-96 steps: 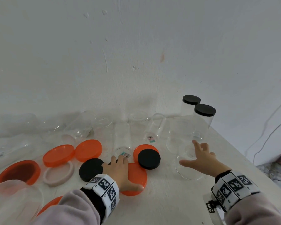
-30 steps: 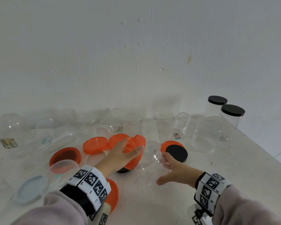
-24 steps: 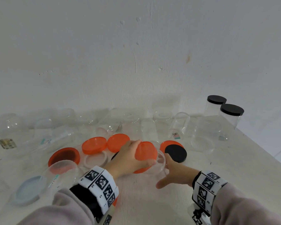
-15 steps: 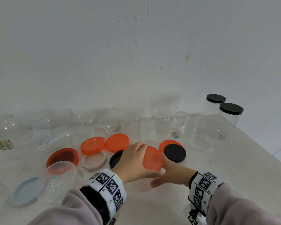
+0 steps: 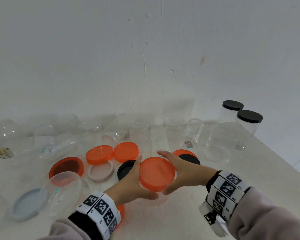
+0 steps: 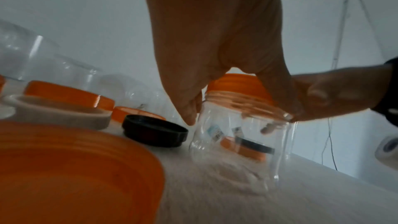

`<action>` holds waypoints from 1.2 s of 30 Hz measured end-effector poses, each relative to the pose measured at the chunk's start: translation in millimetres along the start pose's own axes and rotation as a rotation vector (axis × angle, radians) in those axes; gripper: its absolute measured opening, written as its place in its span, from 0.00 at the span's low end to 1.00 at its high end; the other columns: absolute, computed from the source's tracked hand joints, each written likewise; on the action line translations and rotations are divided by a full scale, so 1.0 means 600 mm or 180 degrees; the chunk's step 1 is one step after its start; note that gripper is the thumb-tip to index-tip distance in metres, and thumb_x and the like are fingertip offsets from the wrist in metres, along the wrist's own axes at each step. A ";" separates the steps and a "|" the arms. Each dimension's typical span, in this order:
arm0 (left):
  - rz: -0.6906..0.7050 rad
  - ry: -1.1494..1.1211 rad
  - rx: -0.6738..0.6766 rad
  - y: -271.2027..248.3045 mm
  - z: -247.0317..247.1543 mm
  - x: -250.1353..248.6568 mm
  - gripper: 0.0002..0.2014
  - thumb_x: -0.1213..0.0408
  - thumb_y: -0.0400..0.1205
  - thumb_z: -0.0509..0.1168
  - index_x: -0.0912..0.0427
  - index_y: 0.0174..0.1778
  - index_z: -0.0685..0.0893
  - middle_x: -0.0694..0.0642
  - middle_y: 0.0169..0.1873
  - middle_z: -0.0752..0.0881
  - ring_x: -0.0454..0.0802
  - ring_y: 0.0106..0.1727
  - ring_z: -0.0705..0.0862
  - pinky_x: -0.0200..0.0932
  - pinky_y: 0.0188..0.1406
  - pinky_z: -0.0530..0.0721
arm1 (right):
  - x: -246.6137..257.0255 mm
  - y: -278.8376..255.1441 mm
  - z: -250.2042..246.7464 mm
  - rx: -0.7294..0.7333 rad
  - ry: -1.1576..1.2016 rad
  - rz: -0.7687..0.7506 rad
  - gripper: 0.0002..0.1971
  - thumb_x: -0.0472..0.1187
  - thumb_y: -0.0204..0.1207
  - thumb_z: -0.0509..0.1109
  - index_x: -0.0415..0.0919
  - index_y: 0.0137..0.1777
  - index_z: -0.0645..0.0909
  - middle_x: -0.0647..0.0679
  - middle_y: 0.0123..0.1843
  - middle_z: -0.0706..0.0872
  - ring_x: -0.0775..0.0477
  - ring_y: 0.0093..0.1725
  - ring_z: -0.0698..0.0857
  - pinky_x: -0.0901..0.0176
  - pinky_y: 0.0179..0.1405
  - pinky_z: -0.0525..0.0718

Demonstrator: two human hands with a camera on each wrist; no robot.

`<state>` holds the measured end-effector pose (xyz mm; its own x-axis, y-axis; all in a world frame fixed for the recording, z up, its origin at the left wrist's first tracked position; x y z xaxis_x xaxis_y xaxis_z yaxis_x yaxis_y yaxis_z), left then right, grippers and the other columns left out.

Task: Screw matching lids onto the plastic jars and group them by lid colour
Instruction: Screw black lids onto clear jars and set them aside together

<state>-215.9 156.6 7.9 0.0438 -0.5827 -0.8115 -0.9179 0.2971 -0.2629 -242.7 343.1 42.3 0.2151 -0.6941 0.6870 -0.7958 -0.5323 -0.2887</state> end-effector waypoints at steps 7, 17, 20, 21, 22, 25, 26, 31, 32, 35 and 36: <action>0.0102 -0.0194 -0.0012 0.006 0.009 0.022 0.56 0.58 0.64 0.83 0.43 0.80 0.51 0.33 0.64 0.69 0.33 0.64 0.71 0.27 0.57 0.71 | 0.063 0.034 0.011 0.0211 -0.1542 0.0098 0.55 0.67 0.60 0.76 0.57 0.83 0.48 0.56 0.77 0.59 0.44 0.76 0.60 0.42 0.69 0.74; 0.0173 -0.0184 -0.0107 0.014 0.005 0.033 0.54 0.56 0.63 0.84 0.42 0.78 0.55 0.39 0.67 0.72 0.39 0.68 0.72 0.36 0.67 0.71 | 0.078 0.050 0.009 0.0428 -0.2079 0.0236 0.54 0.68 0.56 0.78 0.58 0.80 0.54 0.55 0.70 0.61 0.42 0.71 0.66 0.38 0.62 0.79; 0.0187 -0.0266 -0.0155 0.018 0.006 0.038 0.54 0.56 0.61 0.85 0.43 0.78 0.58 0.39 0.67 0.74 0.40 0.69 0.74 0.40 0.69 0.73 | 0.075 0.052 0.016 0.0217 -0.2138 0.0383 0.55 0.77 0.54 0.71 0.53 0.79 0.58 0.51 0.69 0.63 0.38 0.70 0.68 0.42 0.59 0.79; 0.0191 -0.0292 -0.0159 0.018 0.007 0.040 0.54 0.57 0.61 0.85 0.43 0.78 0.59 0.39 0.67 0.74 0.40 0.69 0.74 0.41 0.70 0.73 | 0.074 0.053 0.020 0.0141 -0.2129 0.0449 0.56 0.79 0.53 0.69 0.51 0.78 0.60 0.50 0.69 0.64 0.37 0.69 0.69 0.44 0.56 0.78; 0.0194 -0.0327 -0.0154 0.018 0.008 0.041 0.54 0.57 0.61 0.85 0.43 0.77 0.59 0.39 0.67 0.75 0.40 0.69 0.75 0.42 0.71 0.74 | 0.074 0.053 0.022 0.0101 -0.2108 0.0525 0.57 0.81 0.52 0.67 0.50 0.78 0.60 0.49 0.69 0.64 0.36 0.69 0.70 0.45 0.54 0.77; 0.0221 -0.0277 -0.0142 0.018 0.007 0.043 0.53 0.57 0.61 0.85 0.43 0.77 0.59 0.39 0.67 0.74 0.40 0.69 0.74 0.41 0.71 0.73 | 0.076 0.053 0.019 0.0340 -0.2064 0.0699 0.58 0.79 0.52 0.70 0.54 0.80 0.55 0.49 0.74 0.60 0.34 0.75 0.66 0.38 0.60 0.78; 0.0233 -0.0233 -0.0135 0.017 0.007 0.043 0.53 0.56 0.61 0.85 0.42 0.76 0.57 0.39 0.67 0.73 0.40 0.69 0.73 0.40 0.71 0.73 | 0.079 0.052 0.017 0.0501 -0.2068 0.0671 0.58 0.77 0.52 0.72 0.59 0.81 0.52 0.51 0.78 0.57 0.34 0.77 0.62 0.34 0.65 0.76; 0.0232 -0.0205 -0.0115 0.016 0.007 0.040 0.55 0.54 0.62 0.84 0.41 0.77 0.54 0.39 0.69 0.71 0.41 0.71 0.72 0.44 0.75 0.72 | 0.088 0.053 0.005 0.0695 -0.2019 0.0399 0.51 0.68 0.58 0.77 0.72 0.77 0.51 0.57 0.75 0.61 0.41 0.74 0.64 0.35 0.64 0.75; 0.0236 -0.0241 -0.0121 0.017 0.007 0.040 0.55 0.55 0.62 0.84 0.42 0.78 0.55 0.40 0.70 0.72 0.42 0.71 0.72 0.45 0.75 0.72 | 0.087 0.054 0.006 0.0663 -0.2011 0.0422 0.50 0.70 0.57 0.76 0.72 0.77 0.52 0.56 0.73 0.63 0.40 0.73 0.66 0.37 0.63 0.77; 0.0256 -0.0357 -0.0118 0.018 0.008 0.043 0.54 0.56 0.61 0.85 0.43 0.78 0.58 0.40 0.67 0.75 0.39 0.69 0.74 0.42 0.71 0.74 | 0.084 0.057 0.014 0.0433 -0.2013 0.0590 0.52 0.77 0.54 0.71 0.63 0.78 0.55 0.51 0.71 0.66 0.37 0.70 0.72 0.42 0.58 0.79; 0.0260 -0.0369 -0.0114 0.019 0.008 0.044 0.54 0.56 0.61 0.85 0.43 0.78 0.58 0.38 0.66 0.75 0.38 0.68 0.75 0.40 0.69 0.74 | 0.084 0.057 0.016 0.0349 -0.2010 0.0652 0.54 0.79 0.53 0.69 0.60 0.79 0.57 0.49 0.71 0.67 0.37 0.69 0.73 0.42 0.58 0.80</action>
<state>-223.3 148.2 -18.9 0.0118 -0.4658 -0.8848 -0.9337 0.3117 -0.1765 -253.9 285.1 60.6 0.3821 -0.9188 0.0989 -0.8008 -0.3826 -0.4607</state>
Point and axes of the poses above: each hand's wrist, its own y-axis towards the middle knuckle, its own z-axis out of the palm, x = y × z, the point moved 3 cm from there along y, towards the middle knuckle
